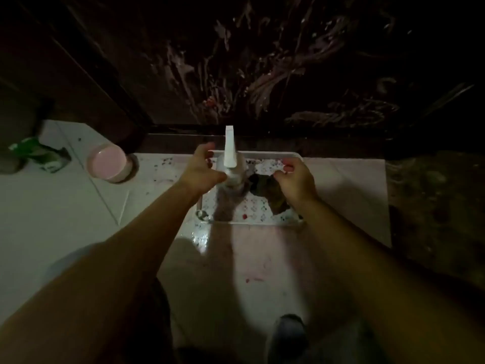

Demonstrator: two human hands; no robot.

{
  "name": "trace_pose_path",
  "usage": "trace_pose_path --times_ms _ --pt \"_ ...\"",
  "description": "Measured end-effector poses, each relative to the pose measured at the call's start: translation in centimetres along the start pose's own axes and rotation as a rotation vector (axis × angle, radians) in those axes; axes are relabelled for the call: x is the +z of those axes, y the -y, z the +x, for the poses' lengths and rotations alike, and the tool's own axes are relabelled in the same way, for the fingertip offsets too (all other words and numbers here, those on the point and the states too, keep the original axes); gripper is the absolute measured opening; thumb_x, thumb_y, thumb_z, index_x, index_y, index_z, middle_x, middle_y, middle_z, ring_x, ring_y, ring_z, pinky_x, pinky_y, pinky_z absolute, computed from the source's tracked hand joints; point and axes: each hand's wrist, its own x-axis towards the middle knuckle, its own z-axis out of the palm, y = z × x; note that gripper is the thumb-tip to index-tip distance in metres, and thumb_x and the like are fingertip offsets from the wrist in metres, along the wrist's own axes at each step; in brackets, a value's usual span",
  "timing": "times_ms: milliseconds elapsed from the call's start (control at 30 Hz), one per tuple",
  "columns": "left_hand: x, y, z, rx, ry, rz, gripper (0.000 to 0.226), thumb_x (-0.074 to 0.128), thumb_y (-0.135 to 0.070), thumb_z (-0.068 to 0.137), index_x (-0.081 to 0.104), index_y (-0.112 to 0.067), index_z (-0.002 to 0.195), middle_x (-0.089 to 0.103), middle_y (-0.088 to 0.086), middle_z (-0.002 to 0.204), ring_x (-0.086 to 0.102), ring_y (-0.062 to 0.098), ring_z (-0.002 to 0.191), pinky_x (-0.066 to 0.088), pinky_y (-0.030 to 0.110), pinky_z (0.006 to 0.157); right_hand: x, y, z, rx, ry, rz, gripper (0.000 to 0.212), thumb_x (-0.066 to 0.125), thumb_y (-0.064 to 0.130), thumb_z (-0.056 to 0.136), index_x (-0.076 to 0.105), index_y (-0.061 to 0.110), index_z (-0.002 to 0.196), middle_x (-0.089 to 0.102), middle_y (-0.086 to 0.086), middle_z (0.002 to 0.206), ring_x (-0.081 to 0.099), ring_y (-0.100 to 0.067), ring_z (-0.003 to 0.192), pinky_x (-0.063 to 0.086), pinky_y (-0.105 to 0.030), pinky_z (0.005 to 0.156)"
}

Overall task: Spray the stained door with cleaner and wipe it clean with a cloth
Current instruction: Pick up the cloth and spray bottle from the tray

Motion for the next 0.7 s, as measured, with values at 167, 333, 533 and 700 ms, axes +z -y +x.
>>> trace_pose_path --times_ms 167,333,533,700 --pt "1.9 3.0 2.5 0.184 0.177 0.045 0.05 0.075 0.014 0.068 0.055 -0.019 0.099 0.06 0.0 0.093 0.062 -0.004 0.083 0.056 0.025 0.075 3.9 -3.5 3.5 -0.028 0.027 -0.191 0.045 0.063 0.023 0.081 0.055 0.019 0.125 0.059 -0.012 0.118 0.058 -0.032 0.104 0.05 -0.039 0.091" --pt "2.2 4.6 3.9 0.217 0.161 0.023 0.056 0.083 0.0 0.06 0.059 -0.006 0.11 0.066 0.007 0.1 0.065 0.025 0.097 0.055 0.05 0.086 6.3 -5.9 5.0 -0.049 0.185 -0.55 0.06 0.061 0.047 0.076 0.046 0.03 0.132 0.045 -0.009 0.131 0.049 -0.034 0.115 0.044 -0.042 0.098" --pt "2.4 4.4 3.7 0.2 0.104 0.067 0.067 0.089 -0.015 0.053 0.059 -0.016 0.113 0.068 0.001 0.103 0.065 0.019 0.097 0.055 0.046 0.086 7.3 -6.0 4.7 -0.043 0.152 -0.676 0.044 0.052 0.024 0.088 0.042 0.025 0.13 0.033 -0.015 0.137 0.04 -0.038 0.121 0.038 -0.047 0.102" --pt "1.5 3.8 2.6 0.218 0.147 0.089 0.062 0.087 -0.008 0.054 0.058 -0.018 0.107 0.067 0.001 0.1 0.066 0.016 0.093 0.056 0.046 0.083 4.9 -2.6 4.1 -0.045 0.014 -0.243 0.024 0.055 0.022 0.082 0.057 0.022 0.106 0.063 -0.007 0.103 0.06 -0.03 0.092 0.053 -0.04 0.079"
